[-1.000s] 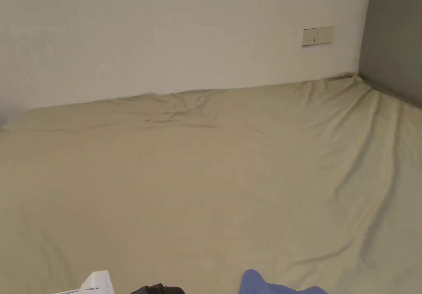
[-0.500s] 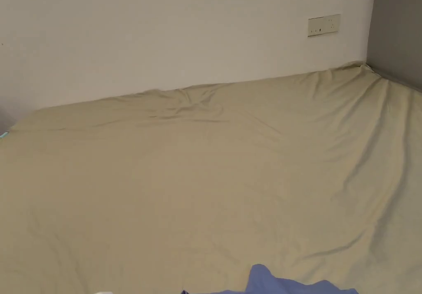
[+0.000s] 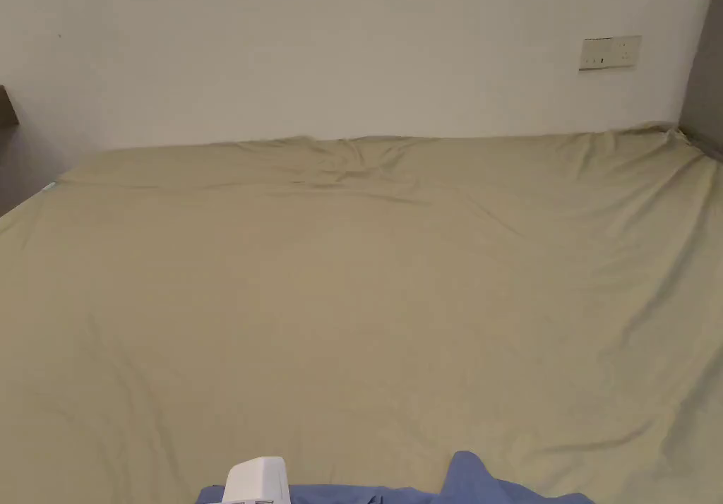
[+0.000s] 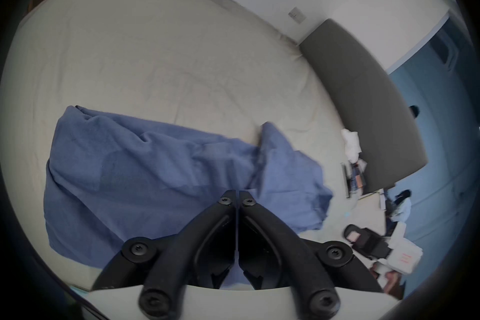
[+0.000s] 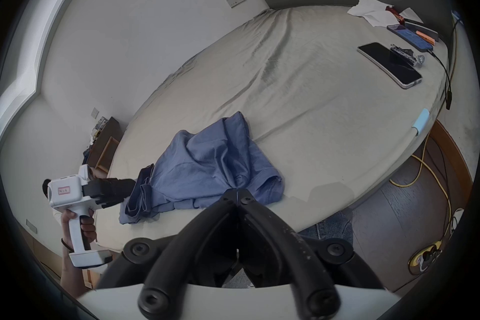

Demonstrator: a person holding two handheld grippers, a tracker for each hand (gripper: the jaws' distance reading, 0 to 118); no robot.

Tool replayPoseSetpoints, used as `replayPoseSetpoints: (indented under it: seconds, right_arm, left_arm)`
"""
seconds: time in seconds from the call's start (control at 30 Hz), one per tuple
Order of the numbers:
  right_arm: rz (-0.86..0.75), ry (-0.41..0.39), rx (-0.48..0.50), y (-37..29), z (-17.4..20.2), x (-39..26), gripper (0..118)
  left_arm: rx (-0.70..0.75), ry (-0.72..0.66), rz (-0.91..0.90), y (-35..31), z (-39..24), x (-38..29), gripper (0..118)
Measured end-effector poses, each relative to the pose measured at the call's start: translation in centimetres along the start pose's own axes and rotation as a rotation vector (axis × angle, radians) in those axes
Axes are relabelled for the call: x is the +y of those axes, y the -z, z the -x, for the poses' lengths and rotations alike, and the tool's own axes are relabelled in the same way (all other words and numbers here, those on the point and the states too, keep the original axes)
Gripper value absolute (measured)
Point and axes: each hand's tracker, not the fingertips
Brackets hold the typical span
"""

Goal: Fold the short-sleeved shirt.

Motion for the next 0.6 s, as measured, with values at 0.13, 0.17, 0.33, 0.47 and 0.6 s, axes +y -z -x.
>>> replayPoseSetpoints:
  seconds: [0.13, 0.17, 0.33, 0.47, 0.6]
  right_arm:
    - [-0.033, -0.058, 0.061, -0.3, 1.2, 0.3, 2]
    - [-0.053, -0.074, 0.078, -0.4, 1.6, 0.4, 2]
    - [-0.129, -0.138, 0.144, -0.8, 3.6, 1.0, 2]
    - [-0.109, -0.138, 0.166, 0.1, 4.8, 1.1, 2]
    - [-0.062, -0.142, 0.168, 0.7, 5.2, 0.4, 2]
  left_arm:
    - [-0.102, -0.012, -0.097, -5.2, 1.8, 0.2, 0]
    - [-0.079, 0.022, -0.123, -6.4, 2.3, 0.1, 0]
    - [0.215, 0.188, -0.212, -10.1, 5.4, -0.5, 0]
    - [0.283, 0.205, -0.215, -9.1, 7.9, -0.6, 39]
    - [0.175, 0.052, -0.19, -6.5, 11.1, -0.1, 99]
